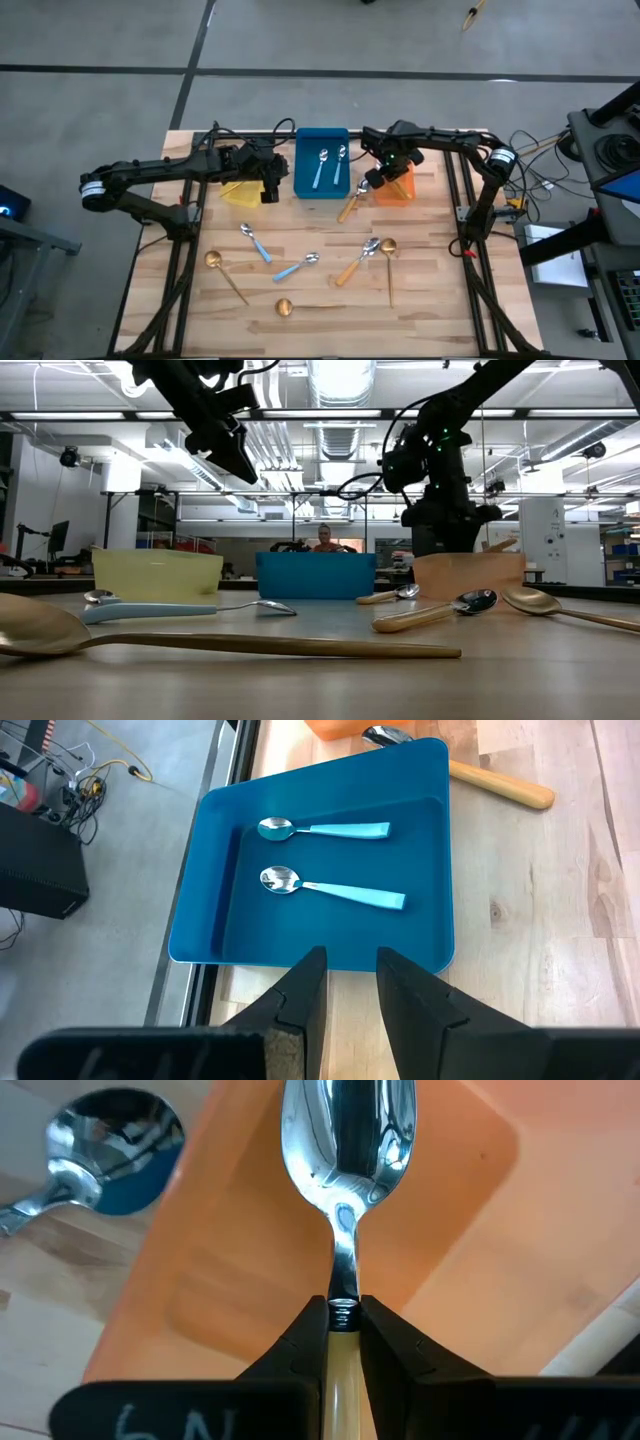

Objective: Sort silverware by color (type)
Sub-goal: Put the yellow spoon into the orange bin

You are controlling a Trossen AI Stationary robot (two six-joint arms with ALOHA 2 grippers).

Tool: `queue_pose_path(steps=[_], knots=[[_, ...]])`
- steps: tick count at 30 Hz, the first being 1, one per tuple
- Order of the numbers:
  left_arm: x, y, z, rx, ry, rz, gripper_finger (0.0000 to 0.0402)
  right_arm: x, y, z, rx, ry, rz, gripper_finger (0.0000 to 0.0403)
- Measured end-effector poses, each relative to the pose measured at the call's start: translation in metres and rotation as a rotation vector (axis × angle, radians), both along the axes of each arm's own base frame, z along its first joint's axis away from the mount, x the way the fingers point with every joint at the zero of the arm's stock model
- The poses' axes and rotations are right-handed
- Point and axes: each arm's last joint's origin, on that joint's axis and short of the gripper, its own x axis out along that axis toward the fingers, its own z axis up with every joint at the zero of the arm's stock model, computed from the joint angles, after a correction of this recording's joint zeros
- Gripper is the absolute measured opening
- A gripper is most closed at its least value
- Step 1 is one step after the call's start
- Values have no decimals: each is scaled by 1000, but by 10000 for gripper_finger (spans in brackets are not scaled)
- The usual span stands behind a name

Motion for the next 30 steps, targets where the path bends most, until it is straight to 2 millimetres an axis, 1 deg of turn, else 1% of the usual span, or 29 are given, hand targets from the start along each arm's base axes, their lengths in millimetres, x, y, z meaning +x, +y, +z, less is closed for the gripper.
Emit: queue_pose_path(steps=[8,13,26,30], knots=[[0,0,0,0,0,0,72,-1,1,-6,-5,-8,10,28],[0,0,0,0,0,0,72,-2,1,-9,-1,-2,12,43],[0,0,0,0,0,0,72,-2,1,-10,-5,-9,23,53],[0,0,0,0,0,0,72,-2,1,-10,-6,-9,23,68]])
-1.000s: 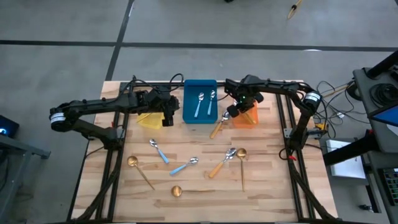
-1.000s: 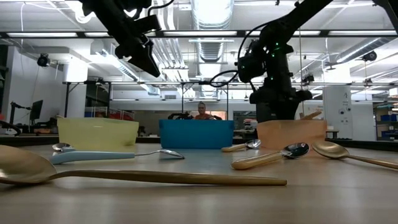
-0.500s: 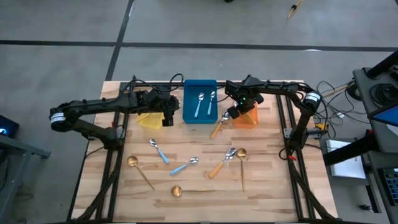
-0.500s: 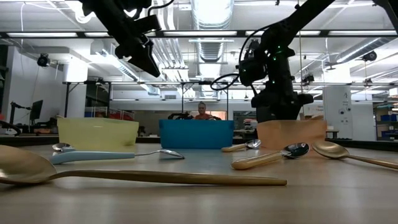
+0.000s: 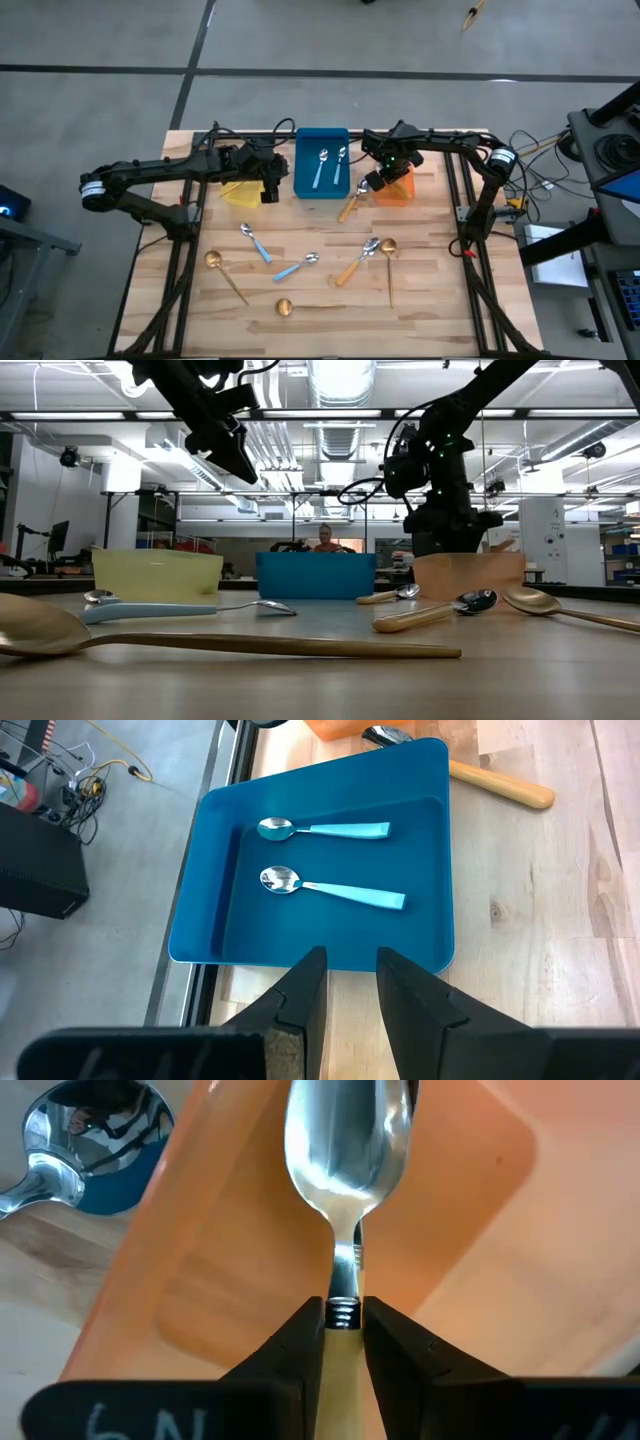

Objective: Sort silverware by color (type)
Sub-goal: Put the yellow spoon into the orange bin, then put the blue spoon into the blue bin

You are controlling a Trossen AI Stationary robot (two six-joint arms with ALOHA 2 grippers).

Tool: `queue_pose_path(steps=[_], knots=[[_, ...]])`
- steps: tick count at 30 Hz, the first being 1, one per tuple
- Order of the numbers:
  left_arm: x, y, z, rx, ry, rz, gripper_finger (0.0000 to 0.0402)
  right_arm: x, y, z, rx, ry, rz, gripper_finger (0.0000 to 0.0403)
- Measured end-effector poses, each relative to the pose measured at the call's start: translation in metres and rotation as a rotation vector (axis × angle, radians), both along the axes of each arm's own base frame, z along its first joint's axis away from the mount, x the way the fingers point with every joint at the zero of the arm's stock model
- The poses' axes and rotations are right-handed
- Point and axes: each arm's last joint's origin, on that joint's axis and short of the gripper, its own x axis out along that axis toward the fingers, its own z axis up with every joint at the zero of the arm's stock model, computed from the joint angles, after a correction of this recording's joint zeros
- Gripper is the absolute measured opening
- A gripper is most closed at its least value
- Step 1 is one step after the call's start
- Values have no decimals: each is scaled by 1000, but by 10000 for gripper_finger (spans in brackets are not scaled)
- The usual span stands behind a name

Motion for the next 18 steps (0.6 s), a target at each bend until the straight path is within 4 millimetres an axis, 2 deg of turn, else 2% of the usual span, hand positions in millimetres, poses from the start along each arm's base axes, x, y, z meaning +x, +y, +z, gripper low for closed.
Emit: queue_pose_path(steps=[5,10,18], knots=[[0,0,0,0,0,0,72,0,0,0,0,0,-1,92],[0,0,0,0,0,0,72,-1,0,2,-1,-1,0,95],[0,0,0,-7,-5,8,72,8,3,22,-38,-57,36,95]])
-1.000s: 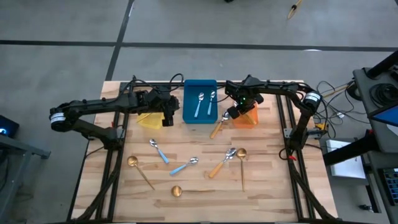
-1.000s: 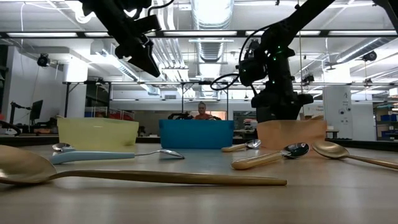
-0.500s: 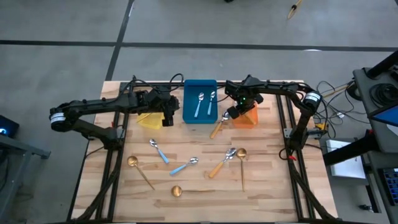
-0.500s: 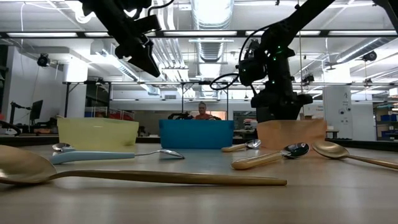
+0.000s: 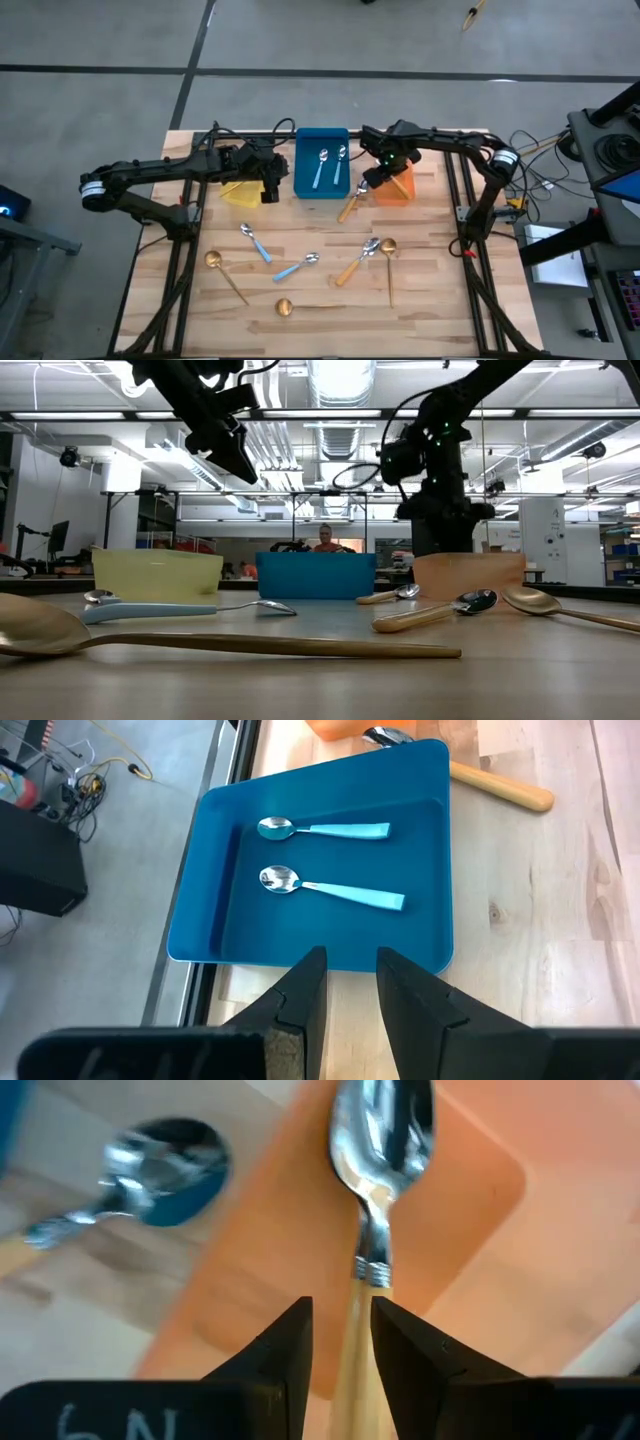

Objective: Sort silverware by color (type)
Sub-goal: Put the blue spoon into the blue bin

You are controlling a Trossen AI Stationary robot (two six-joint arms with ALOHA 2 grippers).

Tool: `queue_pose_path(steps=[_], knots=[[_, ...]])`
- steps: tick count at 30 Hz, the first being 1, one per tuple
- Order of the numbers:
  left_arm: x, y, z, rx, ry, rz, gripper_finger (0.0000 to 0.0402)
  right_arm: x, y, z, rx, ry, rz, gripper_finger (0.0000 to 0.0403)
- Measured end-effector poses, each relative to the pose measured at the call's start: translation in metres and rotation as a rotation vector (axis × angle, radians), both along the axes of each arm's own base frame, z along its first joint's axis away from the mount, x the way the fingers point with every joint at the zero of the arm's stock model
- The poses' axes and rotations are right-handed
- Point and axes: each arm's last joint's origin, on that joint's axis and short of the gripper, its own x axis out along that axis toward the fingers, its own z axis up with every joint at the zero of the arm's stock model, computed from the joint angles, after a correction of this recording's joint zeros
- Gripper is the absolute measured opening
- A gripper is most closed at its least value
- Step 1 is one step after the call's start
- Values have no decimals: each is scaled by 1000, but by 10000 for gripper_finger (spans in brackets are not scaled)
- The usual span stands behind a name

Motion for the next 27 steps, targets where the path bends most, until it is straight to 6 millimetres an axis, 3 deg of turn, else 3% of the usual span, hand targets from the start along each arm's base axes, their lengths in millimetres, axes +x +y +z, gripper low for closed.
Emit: queue_pose_path(steps=[9,16,27], knots=[[-2,-1,-3,-119,-32,121,72,8,33,34,-211,-47,165,95],[-12,-9,-12,-272,35,270,72,25,67,58,-357,-220,358,90],[-13,-51,-18,-401,96,308,72,48,108,69,-460,-410,581,68]])
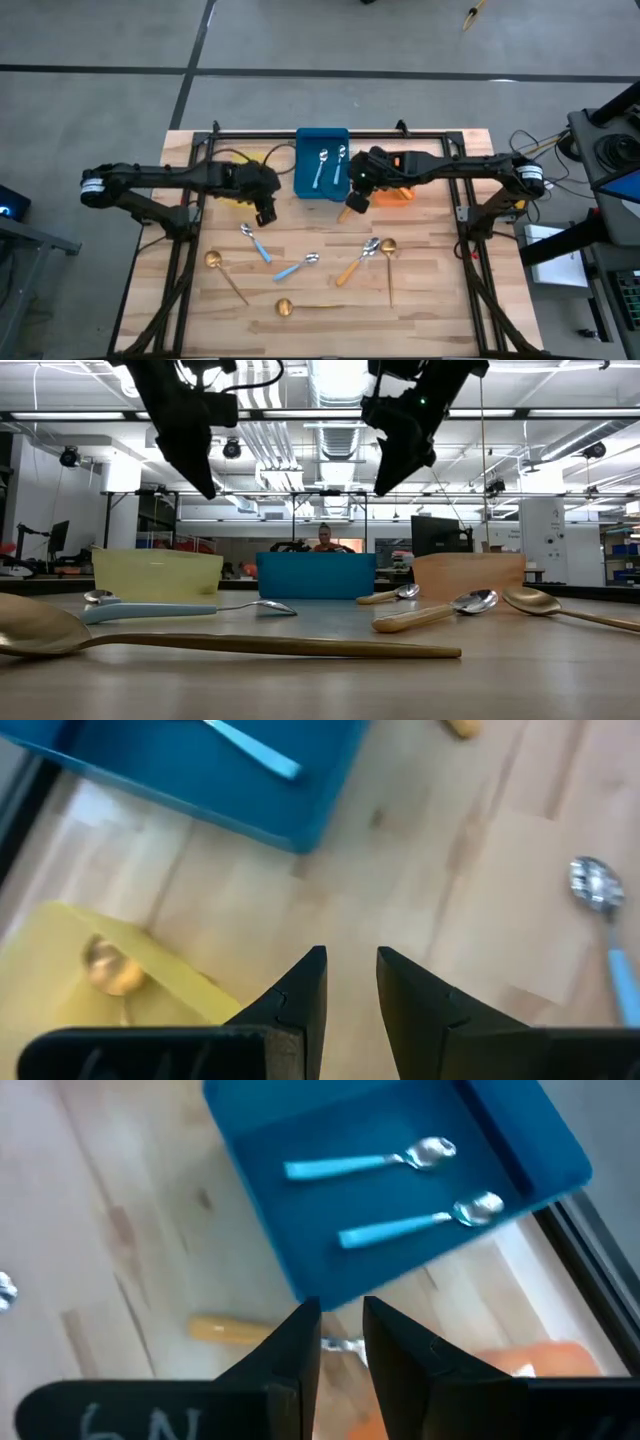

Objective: Sort silverware by color (type)
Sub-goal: Put the blue spoon into the blue bin

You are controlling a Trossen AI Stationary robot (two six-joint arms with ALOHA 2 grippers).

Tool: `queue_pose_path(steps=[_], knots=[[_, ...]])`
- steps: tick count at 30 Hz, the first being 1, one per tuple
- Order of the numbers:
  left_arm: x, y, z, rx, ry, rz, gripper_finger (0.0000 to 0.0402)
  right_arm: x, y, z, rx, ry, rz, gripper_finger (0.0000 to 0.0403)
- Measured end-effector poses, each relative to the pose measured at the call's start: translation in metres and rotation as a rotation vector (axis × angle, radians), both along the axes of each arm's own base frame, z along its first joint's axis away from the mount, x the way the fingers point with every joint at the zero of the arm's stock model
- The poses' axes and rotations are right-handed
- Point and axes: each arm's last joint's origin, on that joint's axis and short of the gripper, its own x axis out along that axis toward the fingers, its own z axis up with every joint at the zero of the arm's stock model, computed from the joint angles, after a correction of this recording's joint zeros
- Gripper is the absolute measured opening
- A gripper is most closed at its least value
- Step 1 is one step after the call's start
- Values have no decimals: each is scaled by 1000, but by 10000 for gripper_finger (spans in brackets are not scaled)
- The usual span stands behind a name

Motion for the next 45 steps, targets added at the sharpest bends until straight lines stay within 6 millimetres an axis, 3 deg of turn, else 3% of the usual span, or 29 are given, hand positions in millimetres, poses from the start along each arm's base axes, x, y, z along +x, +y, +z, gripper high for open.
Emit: queue_pose_path(steps=[11,20,34,45], knots=[[1,-47,0,-94,-37,-21,72,14,18,-13,-61,-162,102,65],[3,-83,-6,-111,-56,-26,72,20,21,-32,-111,-384,126,65],[40,-153,-68,-77,-47,-180,72,25,22,-25,-159,-474,197,65],[51,-166,-112,9,-21,-59,89,27,29,-24,-128,-486,248,66]])
